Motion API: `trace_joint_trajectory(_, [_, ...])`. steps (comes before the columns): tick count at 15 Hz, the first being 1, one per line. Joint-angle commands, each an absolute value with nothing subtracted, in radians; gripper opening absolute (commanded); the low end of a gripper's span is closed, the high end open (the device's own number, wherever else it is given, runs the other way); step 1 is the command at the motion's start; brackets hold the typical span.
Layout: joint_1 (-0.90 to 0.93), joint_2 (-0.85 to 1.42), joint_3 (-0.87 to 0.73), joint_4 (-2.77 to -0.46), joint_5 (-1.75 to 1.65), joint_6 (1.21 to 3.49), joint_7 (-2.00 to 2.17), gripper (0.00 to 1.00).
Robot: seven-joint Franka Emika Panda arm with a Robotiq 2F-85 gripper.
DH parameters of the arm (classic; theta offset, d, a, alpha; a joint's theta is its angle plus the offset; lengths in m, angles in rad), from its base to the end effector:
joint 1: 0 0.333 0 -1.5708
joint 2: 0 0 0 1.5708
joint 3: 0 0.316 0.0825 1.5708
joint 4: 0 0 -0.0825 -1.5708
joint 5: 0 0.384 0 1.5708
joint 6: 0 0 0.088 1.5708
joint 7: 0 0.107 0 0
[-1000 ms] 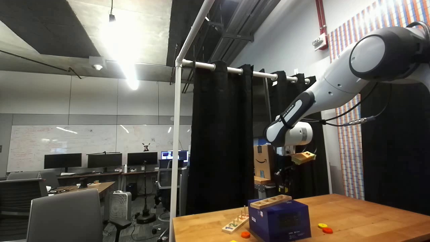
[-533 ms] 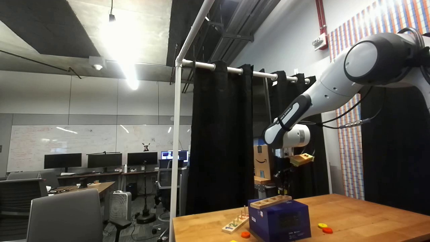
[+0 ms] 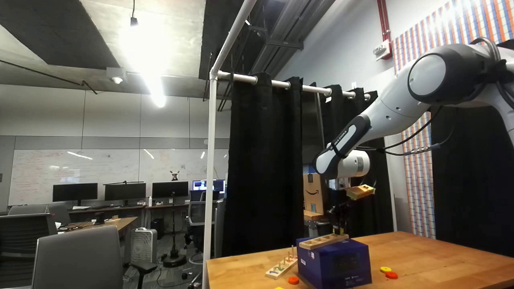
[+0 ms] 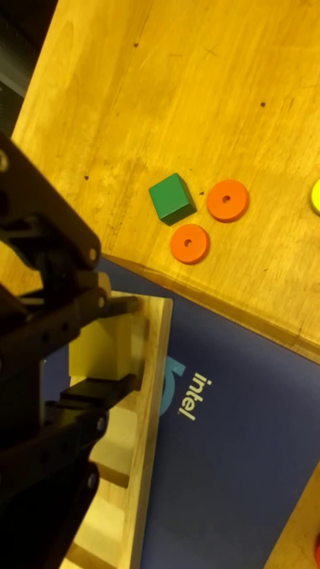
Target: Place the yellow block on the right on the wooden board on top of the blue box
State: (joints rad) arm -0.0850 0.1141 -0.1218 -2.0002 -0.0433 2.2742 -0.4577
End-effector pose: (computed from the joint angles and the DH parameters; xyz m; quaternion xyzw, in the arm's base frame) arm 0.5806 -0.1212 0.4185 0.9869 0.1381 0.0678 0.0493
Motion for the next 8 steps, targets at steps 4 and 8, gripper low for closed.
trace_joint_trajectory(4, [-0.104,0.137,-0.101,-1.942,-0.019,2.223,-0.467,0.83])
trace_joint_trajectory(8, [-0.105,0.140,-0.099,-1.933,-0.018,2.212,-0.466,1.00])
